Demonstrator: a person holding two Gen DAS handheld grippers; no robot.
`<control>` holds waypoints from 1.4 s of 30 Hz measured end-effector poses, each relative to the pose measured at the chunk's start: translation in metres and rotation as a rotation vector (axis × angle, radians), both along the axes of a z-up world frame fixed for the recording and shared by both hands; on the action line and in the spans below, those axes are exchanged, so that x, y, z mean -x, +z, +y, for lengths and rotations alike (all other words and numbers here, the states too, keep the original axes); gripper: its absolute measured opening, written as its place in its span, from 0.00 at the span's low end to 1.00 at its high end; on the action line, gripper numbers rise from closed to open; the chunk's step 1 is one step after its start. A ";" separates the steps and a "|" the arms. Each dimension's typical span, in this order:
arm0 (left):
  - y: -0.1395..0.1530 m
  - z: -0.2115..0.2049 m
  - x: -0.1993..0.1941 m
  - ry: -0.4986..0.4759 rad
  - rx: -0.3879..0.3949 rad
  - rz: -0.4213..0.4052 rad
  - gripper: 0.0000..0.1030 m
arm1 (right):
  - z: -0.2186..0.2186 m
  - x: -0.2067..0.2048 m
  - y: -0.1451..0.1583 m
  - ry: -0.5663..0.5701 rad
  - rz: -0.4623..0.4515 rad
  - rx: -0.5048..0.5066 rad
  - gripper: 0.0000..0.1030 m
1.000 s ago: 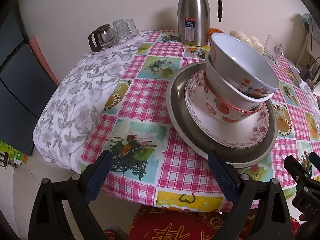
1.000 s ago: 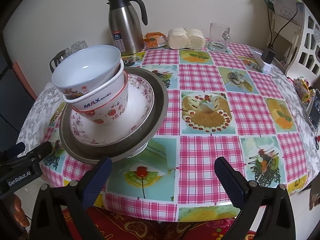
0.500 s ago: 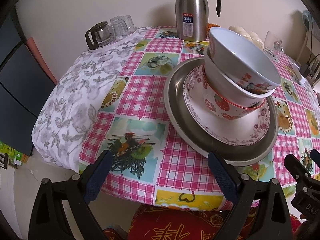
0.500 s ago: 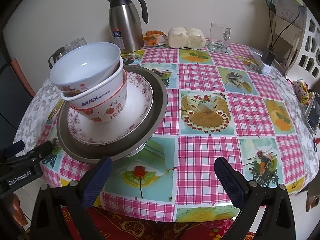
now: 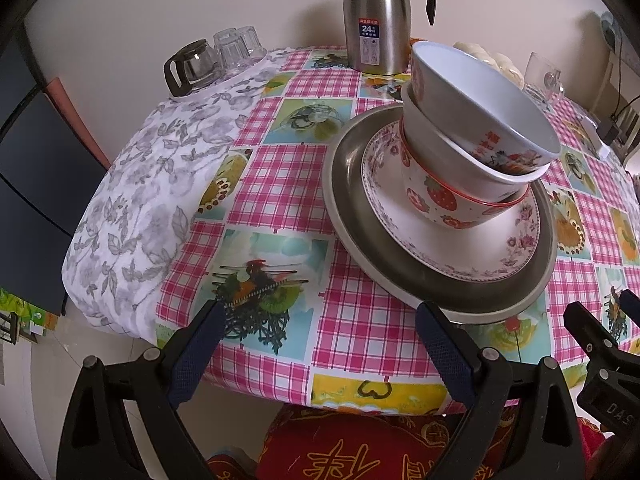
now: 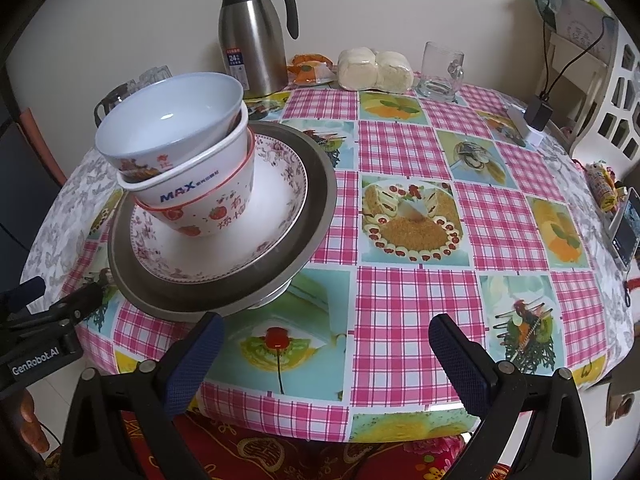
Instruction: Organize plates and bowls
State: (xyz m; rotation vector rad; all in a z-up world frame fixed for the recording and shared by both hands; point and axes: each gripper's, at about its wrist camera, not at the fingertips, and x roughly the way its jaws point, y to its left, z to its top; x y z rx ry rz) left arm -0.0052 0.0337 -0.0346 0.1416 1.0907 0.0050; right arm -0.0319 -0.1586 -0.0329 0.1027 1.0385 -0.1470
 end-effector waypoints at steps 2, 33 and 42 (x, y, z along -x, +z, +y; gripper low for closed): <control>0.000 0.000 0.000 -0.001 -0.002 0.003 0.93 | 0.000 0.000 0.000 -0.001 0.001 0.000 1.00; -0.004 -0.001 -0.001 0.003 -0.016 0.023 0.93 | -0.002 0.000 -0.001 -0.001 0.019 0.011 1.00; -0.004 -0.001 -0.001 0.002 -0.017 0.023 0.93 | -0.002 0.000 -0.001 -0.002 0.020 0.010 1.00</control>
